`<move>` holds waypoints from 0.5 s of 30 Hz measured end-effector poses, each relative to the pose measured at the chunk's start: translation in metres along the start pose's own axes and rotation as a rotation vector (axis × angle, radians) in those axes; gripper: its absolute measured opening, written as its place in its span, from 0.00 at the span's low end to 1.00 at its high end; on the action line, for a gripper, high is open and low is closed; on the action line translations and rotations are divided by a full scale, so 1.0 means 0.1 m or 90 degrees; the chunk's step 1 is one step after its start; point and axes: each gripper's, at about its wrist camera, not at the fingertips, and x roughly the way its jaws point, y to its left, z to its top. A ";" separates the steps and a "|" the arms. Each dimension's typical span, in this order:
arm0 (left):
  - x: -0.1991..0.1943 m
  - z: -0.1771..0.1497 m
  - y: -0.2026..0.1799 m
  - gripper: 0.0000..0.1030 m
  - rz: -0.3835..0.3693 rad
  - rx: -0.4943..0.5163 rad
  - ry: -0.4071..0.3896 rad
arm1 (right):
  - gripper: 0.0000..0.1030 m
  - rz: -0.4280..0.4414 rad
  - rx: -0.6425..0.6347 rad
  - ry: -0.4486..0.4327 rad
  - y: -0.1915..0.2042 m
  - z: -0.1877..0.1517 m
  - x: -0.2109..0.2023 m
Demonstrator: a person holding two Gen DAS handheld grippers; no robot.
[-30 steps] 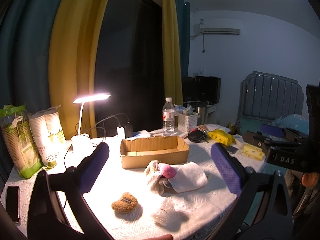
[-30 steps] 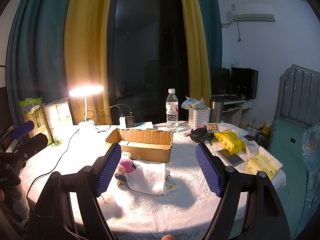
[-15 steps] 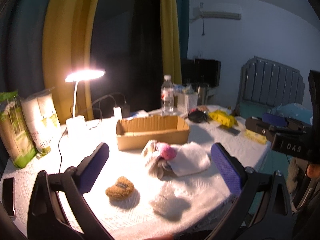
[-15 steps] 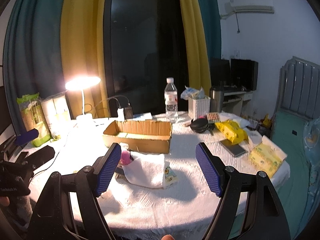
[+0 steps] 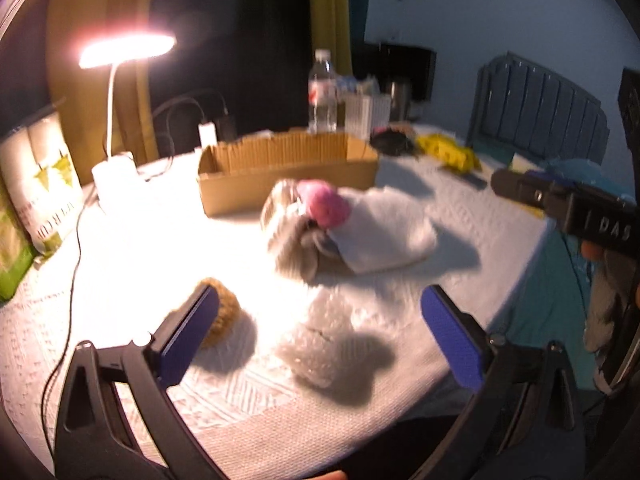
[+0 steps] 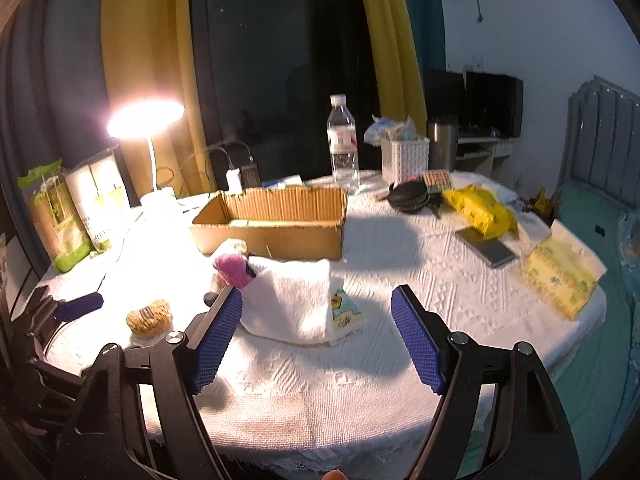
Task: Organize soft objects
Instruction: 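Grasp the clear bubble-wrap pouch with the left tool while the right tool grasps the white paper towel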
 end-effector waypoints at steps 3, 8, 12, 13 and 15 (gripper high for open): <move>0.20 -0.05 0.00 0.98 -0.001 0.003 0.029 | 0.77 -0.002 0.009 0.021 -0.05 -0.03 0.15; 0.48 -0.15 0.02 0.84 -0.013 0.007 0.070 | 0.77 0.002 0.013 0.055 -0.09 -0.07 0.38; 0.67 -0.20 0.06 0.70 -0.035 0.005 0.098 | 0.77 0.013 0.004 0.080 -0.07 -0.08 0.57; 0.71 -0.22 0.08 0.61 -0.043 0.003 0.104 | 0.77 0.016 0.001 0.083 -0.06 -0.08 0.62; 0.77 -0.24 0.10 0.52 -0.049 0.002 0.117 | 0.77 0.016 -0.002 0.095 -0.04 -0.09 0.76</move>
